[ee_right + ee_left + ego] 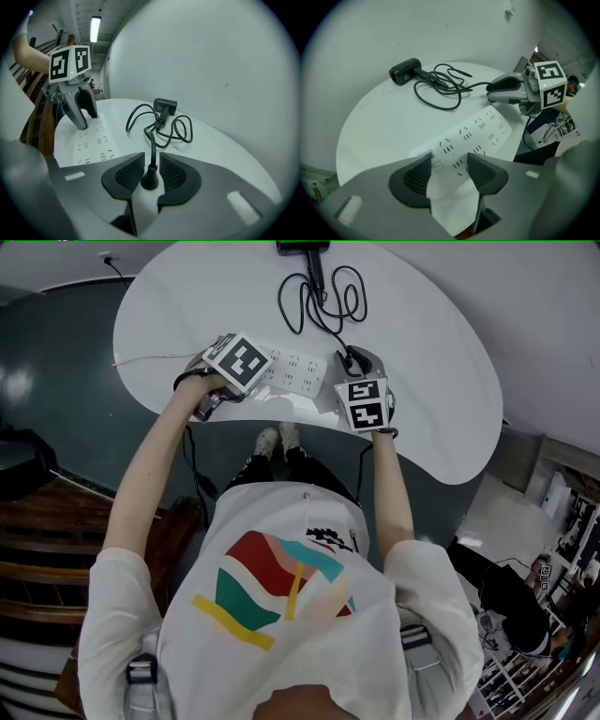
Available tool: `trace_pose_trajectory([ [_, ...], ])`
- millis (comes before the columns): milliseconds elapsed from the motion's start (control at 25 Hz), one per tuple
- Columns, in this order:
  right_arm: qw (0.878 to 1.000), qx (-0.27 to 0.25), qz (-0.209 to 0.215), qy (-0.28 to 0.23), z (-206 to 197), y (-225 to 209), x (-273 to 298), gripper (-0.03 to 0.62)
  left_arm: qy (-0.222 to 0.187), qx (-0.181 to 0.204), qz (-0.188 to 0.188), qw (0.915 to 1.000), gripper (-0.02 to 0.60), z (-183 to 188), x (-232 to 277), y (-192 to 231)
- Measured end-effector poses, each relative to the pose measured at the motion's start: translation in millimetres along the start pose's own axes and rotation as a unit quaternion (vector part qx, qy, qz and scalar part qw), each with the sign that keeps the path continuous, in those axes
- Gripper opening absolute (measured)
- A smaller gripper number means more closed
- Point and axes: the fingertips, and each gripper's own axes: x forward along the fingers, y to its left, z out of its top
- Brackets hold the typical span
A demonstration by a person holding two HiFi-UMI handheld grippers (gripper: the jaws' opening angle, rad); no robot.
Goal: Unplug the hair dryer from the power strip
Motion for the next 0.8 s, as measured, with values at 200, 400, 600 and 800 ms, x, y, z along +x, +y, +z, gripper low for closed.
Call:
trace_pose_trajectory([
  [200, 1.0, 0.005, 0.003, 0.009, -8.1, 1.9, -1.5, 0.153, 0.002, -0.001, 0.001, 1.0, 0.235, -0.8, -0.6, 0.0],
  [400, 1.0, 0.008, -0.001, 0.002, -7.3, 2.2, -7.6, 0.16, 0.003, -0.001, 0.002, 1.0, 0.235, -1.0, -1.2, 0.1],
  [600, 1.0, 0.013, -0.007, -0.006, -3.7, 0.4, -11.7, 0.161, 0.001, -0.001, 0.0, 1.0, 0.235, 0.0, 0.9, 0.6],
  [800, 1.0, 0.013, -0.012, -0.013, 3.8, -1.0, -20.0, 0.169, -0.037, 0.005, 0.014, 0.9992, 0.233, 10.0, -3.7, 6.3],
])
